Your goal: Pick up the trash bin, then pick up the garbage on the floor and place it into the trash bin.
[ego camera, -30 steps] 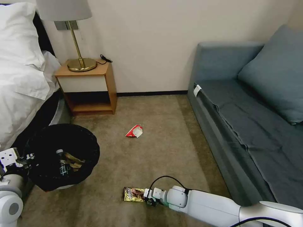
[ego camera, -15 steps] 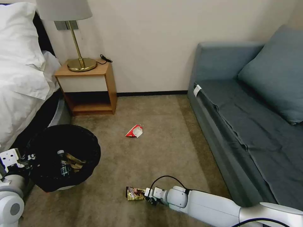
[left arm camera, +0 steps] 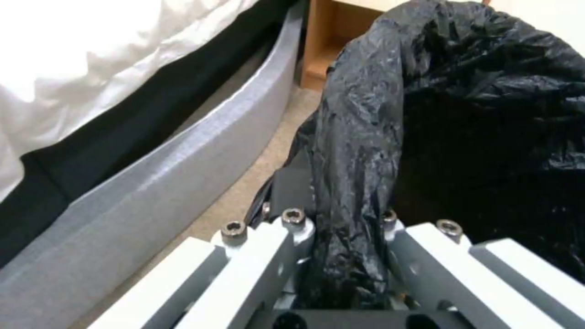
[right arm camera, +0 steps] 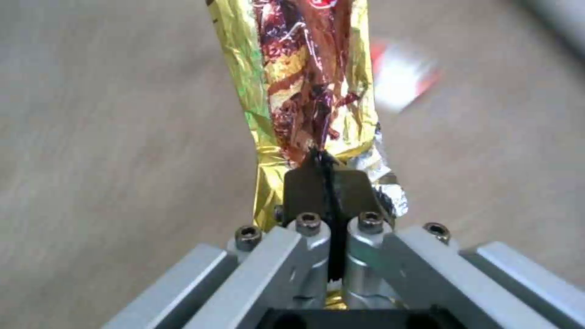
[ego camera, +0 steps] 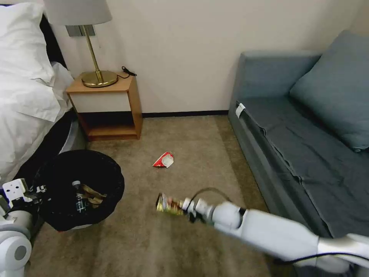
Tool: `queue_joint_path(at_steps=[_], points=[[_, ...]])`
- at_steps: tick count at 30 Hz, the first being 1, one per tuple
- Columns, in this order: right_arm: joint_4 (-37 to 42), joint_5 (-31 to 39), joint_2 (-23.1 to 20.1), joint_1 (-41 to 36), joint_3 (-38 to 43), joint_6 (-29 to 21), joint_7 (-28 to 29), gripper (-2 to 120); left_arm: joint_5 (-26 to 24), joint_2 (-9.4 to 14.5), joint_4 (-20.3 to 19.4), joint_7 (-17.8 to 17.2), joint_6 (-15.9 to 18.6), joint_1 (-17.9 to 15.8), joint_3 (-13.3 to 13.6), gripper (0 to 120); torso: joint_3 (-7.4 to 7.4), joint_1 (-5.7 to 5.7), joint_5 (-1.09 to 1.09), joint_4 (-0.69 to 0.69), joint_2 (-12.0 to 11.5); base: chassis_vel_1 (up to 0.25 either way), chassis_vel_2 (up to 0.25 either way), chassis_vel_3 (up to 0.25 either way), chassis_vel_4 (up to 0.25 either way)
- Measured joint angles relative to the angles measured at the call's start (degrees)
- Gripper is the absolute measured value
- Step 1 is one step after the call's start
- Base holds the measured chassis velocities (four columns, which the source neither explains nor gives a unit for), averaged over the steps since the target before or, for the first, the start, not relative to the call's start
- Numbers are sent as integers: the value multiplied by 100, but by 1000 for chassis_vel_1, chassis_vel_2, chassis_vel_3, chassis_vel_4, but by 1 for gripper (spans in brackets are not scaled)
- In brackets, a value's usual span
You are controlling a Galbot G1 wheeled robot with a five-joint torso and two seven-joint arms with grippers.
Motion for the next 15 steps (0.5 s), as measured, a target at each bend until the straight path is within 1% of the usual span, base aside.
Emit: queue_joint_path(at_steps=[1,4,5,8,9,10,14,15], points=[[0,0,0,0,0,0,0,0,0,0,0,0,0,0,0,4,0,0,0,0,0,0,0,0,0],[360,452,-20,488,337,-71,81,0,12,7,37,6,0,-21,32,4,0,0,0,1,0,0,0,0,0],[360,452,-20,488,337,-71,81,0,12,7,37,6,0,-21,32,4,0,0,0,1,0,0,0,0,0],[652,834,56,779,552,-189,151,0,40,27,63,10,0,-26,65,4,0,0,1,1,0,0,0,0,0],[801,1052,114,842,609,-261,239,0,45,28,72,11,0,-35,84,4,0,0,0,0,0,0,0,0,0],[801,1052,114,842,609,-261,239,0,45,28,72,11,0,-35,84,4,0,0,0,0,0,0,0,0,0],[1380,1651,356,940,646,-537,542,0,66,27,138,15,0,-77,126,4,0,0,0,1,0,0,0,0,0],[1380,1651,356,940,646,-537,542,0,66,27,138,15,0,-77,126,4,0,0,0,1,0,0,0,0,0]])
